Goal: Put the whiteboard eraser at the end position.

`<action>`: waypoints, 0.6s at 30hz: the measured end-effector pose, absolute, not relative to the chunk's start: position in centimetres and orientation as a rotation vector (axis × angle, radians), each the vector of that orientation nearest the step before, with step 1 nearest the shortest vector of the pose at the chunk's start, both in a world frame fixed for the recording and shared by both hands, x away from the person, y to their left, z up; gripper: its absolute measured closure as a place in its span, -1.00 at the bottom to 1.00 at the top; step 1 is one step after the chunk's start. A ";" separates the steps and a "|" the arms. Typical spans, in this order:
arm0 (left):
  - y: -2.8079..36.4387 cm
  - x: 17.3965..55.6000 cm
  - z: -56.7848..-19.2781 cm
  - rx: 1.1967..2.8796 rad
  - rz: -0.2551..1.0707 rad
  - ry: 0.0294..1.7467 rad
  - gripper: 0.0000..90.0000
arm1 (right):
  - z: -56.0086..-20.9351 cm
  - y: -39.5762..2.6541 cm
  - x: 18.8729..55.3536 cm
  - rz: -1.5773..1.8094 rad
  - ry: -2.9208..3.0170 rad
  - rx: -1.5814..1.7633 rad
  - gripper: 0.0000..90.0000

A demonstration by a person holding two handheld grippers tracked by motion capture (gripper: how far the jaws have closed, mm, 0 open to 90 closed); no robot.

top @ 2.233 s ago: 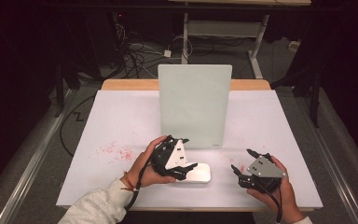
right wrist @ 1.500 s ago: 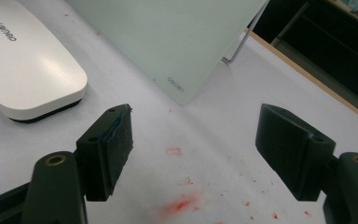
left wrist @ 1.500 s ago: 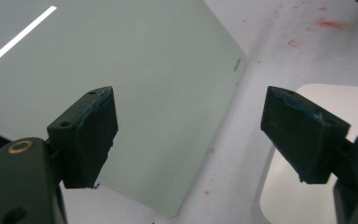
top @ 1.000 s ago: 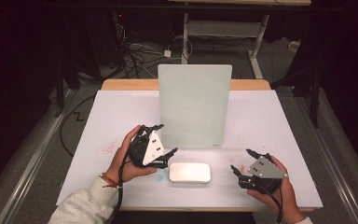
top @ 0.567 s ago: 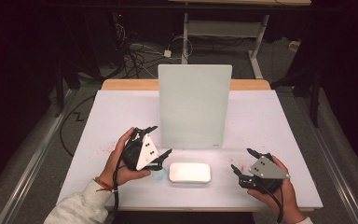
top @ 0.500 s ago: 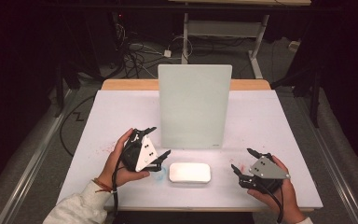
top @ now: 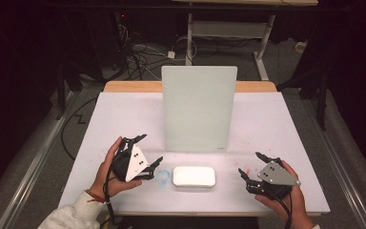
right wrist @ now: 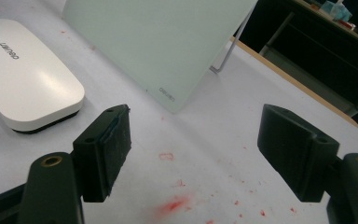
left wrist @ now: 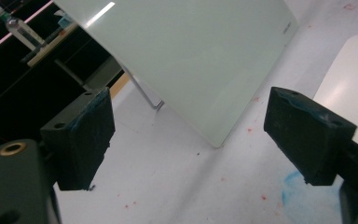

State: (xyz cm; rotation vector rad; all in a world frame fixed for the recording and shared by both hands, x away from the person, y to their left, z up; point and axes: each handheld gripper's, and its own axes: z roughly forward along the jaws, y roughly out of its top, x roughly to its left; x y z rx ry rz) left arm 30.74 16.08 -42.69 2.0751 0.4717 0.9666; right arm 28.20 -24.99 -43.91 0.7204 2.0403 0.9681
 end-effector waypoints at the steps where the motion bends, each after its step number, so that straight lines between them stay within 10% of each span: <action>1: 16.3 30.7 -42.8 2.076 0.961 0.476 -0.65 | -43.9 -25.0 28.1 0.967 2.039 0.723 -0.42; 18: 20.6 29.2 -47.1 2.169 0.852 0.672 -0.65 | -44.3 -25.5 28.1 0.998 2.040 0.762 -0.55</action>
